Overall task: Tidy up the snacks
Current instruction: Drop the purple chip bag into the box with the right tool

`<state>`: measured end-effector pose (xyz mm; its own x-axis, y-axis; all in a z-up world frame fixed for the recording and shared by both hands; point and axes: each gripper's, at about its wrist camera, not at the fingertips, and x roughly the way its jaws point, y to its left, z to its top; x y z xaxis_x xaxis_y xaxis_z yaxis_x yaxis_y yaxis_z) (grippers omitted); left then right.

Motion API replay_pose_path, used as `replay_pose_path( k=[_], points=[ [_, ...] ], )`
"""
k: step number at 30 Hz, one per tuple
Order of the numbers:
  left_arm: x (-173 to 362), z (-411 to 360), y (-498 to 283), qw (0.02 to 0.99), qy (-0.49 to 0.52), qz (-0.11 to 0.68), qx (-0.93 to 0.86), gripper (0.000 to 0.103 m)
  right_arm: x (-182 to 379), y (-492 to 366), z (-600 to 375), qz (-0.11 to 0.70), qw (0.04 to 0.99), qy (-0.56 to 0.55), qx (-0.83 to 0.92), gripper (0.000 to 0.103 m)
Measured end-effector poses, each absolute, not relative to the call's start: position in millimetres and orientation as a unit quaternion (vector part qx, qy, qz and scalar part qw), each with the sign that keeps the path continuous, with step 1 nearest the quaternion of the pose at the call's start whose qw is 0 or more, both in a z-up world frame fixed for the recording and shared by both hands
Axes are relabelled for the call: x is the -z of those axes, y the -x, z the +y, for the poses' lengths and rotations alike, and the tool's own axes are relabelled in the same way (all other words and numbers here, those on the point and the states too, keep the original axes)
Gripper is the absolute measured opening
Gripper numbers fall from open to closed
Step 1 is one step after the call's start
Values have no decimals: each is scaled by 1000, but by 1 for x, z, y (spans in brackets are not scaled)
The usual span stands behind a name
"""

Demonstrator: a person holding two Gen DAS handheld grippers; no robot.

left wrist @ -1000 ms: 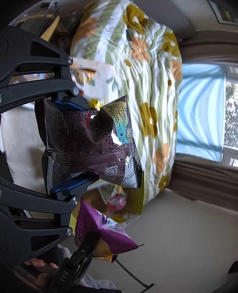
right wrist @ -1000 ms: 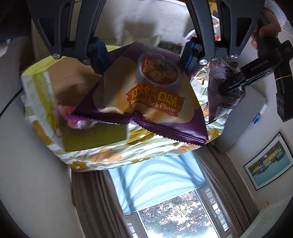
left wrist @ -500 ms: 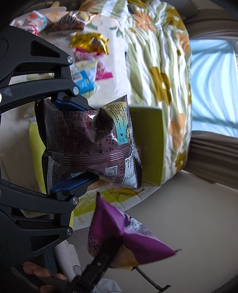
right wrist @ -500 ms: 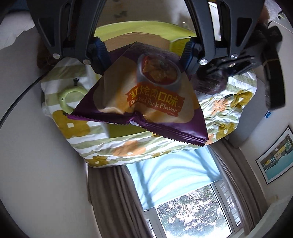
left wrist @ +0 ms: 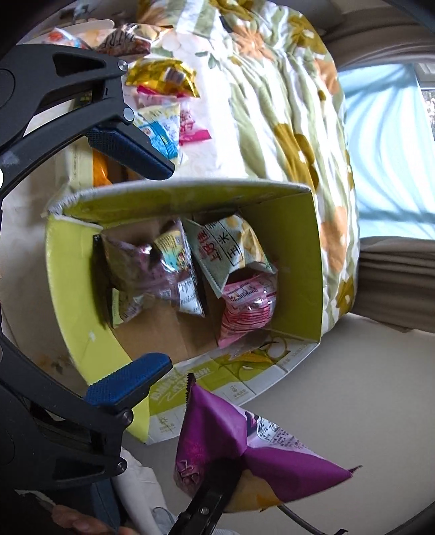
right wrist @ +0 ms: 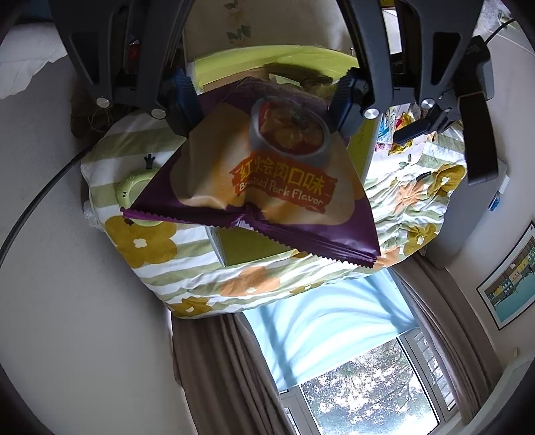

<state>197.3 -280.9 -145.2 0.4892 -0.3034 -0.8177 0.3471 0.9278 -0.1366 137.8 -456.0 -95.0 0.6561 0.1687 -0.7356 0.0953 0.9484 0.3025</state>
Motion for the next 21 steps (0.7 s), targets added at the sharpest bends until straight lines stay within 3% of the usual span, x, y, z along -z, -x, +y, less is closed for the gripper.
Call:
replay_pose_path(
  k=[16, 17, 19, 21],
  points=[
    [121, -231, -210, 862, -32, 474, 178, 102, 136, -198, -426, 474, 848, -234, -25, 65],
    [121, -229, -212, 861, -31, 475, 178, 102, 141, -200, -428, 476, 842, -252, -20, 69],
    [122, -224, -216, 859, -29, 479, 178, 102, 148, -200, -433, 468, 841, -272, -9, 93],
    [124, -223, -218, 857, -30, 482, 179, 102, 150, -197, -435, 459, 846, -271, 2, 100]
  ],
)
